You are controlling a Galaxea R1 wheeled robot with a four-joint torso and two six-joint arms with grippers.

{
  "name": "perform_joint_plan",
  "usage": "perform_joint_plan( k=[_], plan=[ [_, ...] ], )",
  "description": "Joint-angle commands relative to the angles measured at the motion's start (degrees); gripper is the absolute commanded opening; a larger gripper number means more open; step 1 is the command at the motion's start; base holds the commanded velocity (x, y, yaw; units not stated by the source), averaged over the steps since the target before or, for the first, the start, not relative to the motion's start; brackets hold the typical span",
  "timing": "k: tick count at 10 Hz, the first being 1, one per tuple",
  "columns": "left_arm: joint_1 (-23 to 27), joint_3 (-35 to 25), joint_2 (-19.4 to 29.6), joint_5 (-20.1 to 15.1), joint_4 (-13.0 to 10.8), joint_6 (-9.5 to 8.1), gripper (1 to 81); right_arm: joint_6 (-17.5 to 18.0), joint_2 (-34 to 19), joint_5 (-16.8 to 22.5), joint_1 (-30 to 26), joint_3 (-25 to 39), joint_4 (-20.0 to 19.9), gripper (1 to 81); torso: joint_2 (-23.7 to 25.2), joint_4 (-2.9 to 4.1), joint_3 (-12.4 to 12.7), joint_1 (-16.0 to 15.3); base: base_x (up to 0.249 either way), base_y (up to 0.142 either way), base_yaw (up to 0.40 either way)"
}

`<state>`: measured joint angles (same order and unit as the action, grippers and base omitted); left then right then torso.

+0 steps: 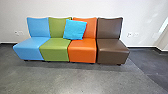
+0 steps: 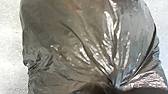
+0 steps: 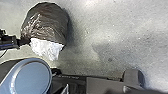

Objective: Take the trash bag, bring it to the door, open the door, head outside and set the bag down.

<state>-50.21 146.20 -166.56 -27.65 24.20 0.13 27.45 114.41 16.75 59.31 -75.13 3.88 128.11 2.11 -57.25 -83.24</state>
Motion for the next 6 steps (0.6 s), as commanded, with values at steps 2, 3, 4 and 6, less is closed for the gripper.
perform_joint_plan(
  k=[2, 3, 4, 6],
  plan=[
    [2.54, -0.83, 3.07, -4.17, -0.12, 5.13, 1.0, -0.38, 2.69, -0.93, 2.88, -3.69, 3.23, 81.1, -7.61, 0.00, 7.33, 4.92, 0.000, 0.000, 0.000],
    [1.21, -0.56, 3.86, -4.08, -0.12, 6.45, 1.0, -0.30, 3.74, -1.54, 4.28, -4.74, 4.29, 81.1, -9.60, 0.00, 9.20, 6.23, 0.000, 0.000, 0.000],
    [-0.19, -0.56, 4.56, -3.99, -0.12, 7.68, 1.0, -0.38, 4.80, -2.25, 5.34, -5.54, 4.91, 81.1, -11.41, 0.00, 10.92, 7.39, 0.000, 0.000, 0.000],
    [-2.39, -0.48, 5.18, -3.99, -0.20, 9.62, 1.0, -0.38, 5.94, -3.13, 6.93, -6.15, 5.70, 81.1, -15.68, 0.00, 12.31, 10.21, 0.000, 0.000, 0.000]
  ],
)
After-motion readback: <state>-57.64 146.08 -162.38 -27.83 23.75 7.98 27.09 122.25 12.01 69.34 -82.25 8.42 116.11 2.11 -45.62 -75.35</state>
